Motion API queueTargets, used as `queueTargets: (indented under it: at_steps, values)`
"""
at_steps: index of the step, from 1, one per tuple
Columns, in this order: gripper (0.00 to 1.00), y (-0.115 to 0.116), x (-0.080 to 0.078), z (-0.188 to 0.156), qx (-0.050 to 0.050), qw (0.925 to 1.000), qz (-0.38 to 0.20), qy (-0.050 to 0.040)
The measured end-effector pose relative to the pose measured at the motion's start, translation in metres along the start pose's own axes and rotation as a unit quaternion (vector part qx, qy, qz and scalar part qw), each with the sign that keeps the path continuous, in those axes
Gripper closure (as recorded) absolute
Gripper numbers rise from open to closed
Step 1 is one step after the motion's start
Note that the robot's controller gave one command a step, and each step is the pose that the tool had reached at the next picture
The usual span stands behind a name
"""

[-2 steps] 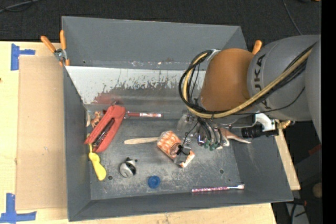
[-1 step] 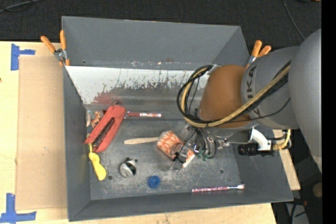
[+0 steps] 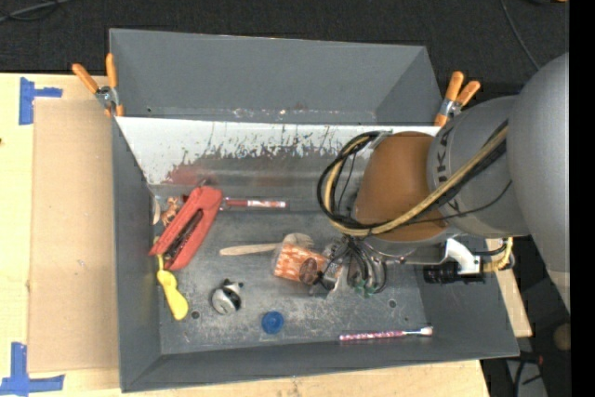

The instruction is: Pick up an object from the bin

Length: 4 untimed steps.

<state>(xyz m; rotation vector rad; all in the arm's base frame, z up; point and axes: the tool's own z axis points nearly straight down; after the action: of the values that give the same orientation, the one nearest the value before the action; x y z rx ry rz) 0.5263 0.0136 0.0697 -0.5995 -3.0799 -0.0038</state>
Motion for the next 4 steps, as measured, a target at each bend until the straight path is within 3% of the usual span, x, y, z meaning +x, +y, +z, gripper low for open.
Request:
queueTargets:
  at_steps: [4]
  values:
    - [1.0,0.0,0.0,-0.023,0.0,1.0,0.0,-0.0002]
